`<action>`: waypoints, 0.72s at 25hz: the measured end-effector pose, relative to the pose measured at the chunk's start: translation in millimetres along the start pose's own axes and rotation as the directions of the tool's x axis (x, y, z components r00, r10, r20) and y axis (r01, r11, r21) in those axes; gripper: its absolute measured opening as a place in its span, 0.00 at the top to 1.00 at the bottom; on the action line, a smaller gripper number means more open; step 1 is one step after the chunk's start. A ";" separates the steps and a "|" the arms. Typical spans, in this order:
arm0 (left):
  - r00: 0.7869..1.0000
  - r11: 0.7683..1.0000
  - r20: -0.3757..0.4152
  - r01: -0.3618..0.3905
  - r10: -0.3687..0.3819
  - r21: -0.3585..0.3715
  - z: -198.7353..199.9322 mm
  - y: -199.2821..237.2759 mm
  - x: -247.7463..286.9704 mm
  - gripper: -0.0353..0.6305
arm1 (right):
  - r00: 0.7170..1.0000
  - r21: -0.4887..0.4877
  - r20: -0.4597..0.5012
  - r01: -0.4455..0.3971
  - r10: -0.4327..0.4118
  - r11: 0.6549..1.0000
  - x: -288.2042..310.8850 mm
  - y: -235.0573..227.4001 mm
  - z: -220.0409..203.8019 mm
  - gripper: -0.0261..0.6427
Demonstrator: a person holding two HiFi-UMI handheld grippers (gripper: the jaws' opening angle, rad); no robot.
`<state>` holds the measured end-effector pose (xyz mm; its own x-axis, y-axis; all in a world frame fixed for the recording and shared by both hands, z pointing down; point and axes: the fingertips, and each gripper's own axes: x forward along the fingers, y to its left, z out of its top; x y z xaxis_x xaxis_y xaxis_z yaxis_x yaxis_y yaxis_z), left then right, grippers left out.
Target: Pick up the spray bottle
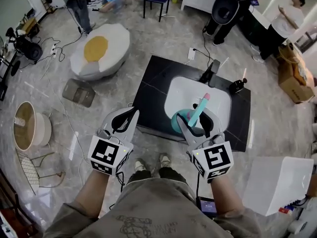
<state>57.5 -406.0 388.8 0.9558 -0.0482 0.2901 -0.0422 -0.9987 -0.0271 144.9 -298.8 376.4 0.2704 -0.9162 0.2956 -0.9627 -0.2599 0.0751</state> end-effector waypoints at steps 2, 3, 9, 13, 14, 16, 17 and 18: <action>1.000 1.000 0.013 0.021 -0.022 0.014 10.0 -9.5 3.4 0.95 | 1.000 0.009 0.002 0.012 -0.012 1.000 -13.1 -4.7 0.1 0.59; 0.999 0.999 0.019 0.032 -0.033 0.021 14.2 -14.2 5.5 0.95 | 1.000 0.016 0.003 0.019 -0.019 1.000 -19.4 -7.3 -0.6 0.59; 0.995 0.994 0.023 0.094 -0.096 0.045 25.6 -41.6 14.4 0.95 | 0.998 0.031 -0.017 0.057 -0.057 0.998 -48.0 -15.7 -12.4 0.59; 0.992 0.990 0.008 0.125 -0.125 0.063 23.8 -58.1 20.2 0.95 | 0.997 0.021 -0.044 0.070 -0.069 0.997 -63.1 -15.8 -22.9 0.59; 0.992 0.989 0.003 0.129 -0.129 0.068 23.3 -61.5 21.3 0.95 | 0.997 0.011 -0.051 0.065 -0.064 0.998 -66.7 -13.8 -24.3 0.59; 0.990 0.987 -0.004 0.141 -0.141 0.081 21.4 -67.6 23.4 0.94 | 0.997 -0.001 -0.060 0.054 -0.054 0.999 -72.1 -10.2 -25.8 0.60; 0.989 0.985 -0.005 0.148 -0.148 0.086 20.0 -70.6 24.2 0.95 | 0.997 0.000 -0.063 0.051 -0.051 0.999 -74.0 -9.0 -27.1 0.60; 0.988 0.984 -0.007 0.154 -0.154 0.089 18.4 -73.5 24.5 0.95 | 0.997 0.004 -0.066 0.050 -0.050 0.999 -75.6 -8.1 -28.7 0.60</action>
<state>89.4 -333.5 380.3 0.9489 0.1064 0.2971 0.1319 -0.9890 -0.0672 132.0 -218.6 380.8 0.3167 -0.8799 0.3542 -0.9479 -0.3066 0.0861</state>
